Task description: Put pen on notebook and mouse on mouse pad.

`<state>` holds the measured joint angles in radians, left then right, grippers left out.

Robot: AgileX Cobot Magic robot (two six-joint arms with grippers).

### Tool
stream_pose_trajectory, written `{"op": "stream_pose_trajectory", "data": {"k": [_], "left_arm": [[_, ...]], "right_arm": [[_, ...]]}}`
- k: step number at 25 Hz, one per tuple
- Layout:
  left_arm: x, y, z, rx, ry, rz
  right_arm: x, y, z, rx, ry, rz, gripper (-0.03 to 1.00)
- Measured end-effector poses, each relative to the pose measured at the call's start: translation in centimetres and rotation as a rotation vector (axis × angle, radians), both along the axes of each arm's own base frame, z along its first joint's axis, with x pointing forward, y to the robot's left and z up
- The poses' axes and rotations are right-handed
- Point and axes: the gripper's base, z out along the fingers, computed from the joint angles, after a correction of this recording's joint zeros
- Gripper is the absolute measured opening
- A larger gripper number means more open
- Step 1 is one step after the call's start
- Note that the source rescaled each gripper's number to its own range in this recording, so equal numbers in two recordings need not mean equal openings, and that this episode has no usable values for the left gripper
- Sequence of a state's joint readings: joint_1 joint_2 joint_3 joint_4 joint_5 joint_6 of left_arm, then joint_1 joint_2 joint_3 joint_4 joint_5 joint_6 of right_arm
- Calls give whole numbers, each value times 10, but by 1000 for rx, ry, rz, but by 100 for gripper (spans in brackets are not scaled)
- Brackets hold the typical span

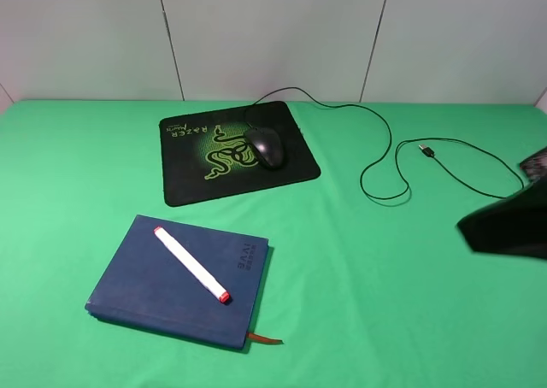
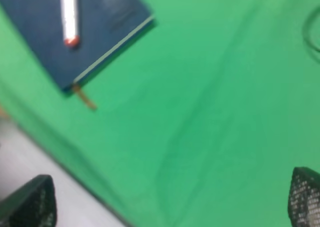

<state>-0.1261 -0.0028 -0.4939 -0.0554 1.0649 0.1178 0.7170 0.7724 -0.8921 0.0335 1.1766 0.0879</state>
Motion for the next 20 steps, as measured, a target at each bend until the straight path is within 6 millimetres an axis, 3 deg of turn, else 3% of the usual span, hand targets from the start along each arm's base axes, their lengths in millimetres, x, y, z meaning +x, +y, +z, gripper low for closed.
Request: {"op": "stream_pose_trajectory", "data": {"k": [3,9,14,20], "left_arm": [[0,0,0,0,0,0],[0,0,0,0,0,0],[0,0,0,0,0,0],[0,0,0,0,0,0]], "right_arm": [[-6,-27,-5,49,-63,-174,100],[-45,-67,-24,130,-282,-472,100],[-73,-78,-40,174,-502,-613,100],[-91,-79,-61,168,-555,-700,100]]}}
